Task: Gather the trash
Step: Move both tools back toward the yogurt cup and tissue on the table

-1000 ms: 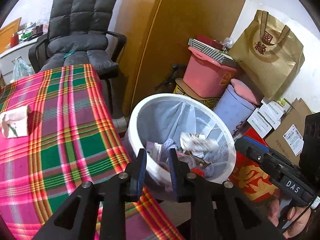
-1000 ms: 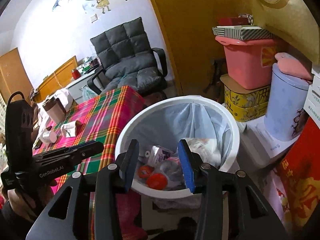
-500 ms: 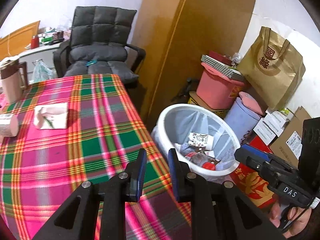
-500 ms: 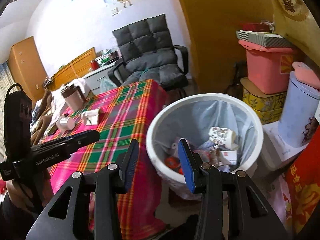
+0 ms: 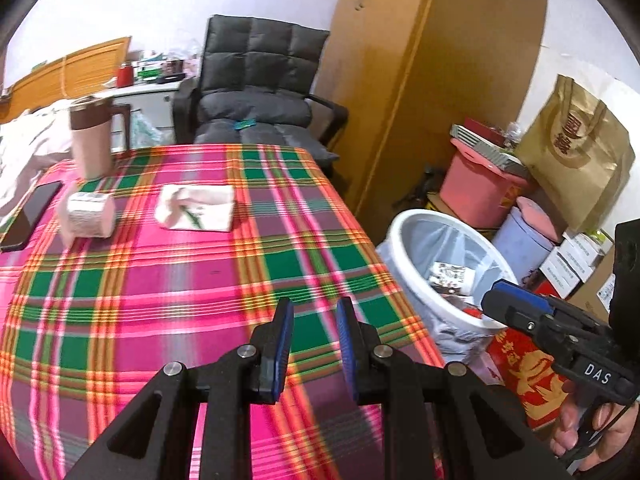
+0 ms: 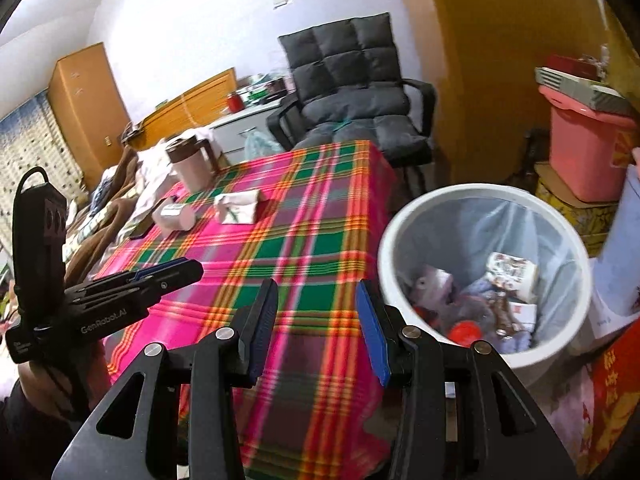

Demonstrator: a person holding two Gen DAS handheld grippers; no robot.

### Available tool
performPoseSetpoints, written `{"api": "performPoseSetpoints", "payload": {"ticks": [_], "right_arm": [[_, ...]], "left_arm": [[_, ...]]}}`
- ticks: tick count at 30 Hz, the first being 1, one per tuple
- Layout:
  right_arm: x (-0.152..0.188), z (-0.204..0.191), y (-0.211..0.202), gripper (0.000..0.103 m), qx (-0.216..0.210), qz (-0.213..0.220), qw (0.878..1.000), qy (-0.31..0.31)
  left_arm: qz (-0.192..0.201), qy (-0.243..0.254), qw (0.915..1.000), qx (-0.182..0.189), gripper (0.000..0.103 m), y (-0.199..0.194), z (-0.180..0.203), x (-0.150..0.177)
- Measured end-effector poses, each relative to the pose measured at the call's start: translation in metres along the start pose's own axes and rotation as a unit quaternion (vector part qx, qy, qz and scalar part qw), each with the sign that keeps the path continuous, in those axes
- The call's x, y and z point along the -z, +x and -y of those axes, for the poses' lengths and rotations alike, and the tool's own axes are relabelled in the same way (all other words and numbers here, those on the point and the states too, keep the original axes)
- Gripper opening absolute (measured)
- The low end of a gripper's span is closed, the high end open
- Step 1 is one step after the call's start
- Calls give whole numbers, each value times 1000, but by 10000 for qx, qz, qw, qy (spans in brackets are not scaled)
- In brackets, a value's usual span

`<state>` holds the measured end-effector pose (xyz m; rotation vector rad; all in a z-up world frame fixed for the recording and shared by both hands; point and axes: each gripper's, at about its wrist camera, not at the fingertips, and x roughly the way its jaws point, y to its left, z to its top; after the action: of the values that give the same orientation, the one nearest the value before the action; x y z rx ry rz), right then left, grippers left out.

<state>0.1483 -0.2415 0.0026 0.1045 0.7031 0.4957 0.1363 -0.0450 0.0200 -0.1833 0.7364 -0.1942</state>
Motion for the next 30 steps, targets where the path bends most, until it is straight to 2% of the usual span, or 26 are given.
{"api": "performPoseSetpoints", "payload": {"ticks": [7,17,24,28,30], "right_arm": [[-7,-19,13,43,-355,-152,9991,-159],[-23,-38,35,43,-637,-278,9972,-289],[-31,-47,59,48,-787,-501,9949,-386],[-36,-50,76,48,-829,-656,9933,-472],[-39,-49,83,48,-831,-707,9927,-521]], "left_arm": [[46,-176,9994,-304,22,-11,-31,1],[100,-428,9966,-696,22,-17,-71,-2],[158,-545,9924,-1090,22,-19,-111,-11],[262,-643,9893,-1280,32,-19,-137,-21],[304,-689,9877,-1367,33,-18,-152,-26]]}}
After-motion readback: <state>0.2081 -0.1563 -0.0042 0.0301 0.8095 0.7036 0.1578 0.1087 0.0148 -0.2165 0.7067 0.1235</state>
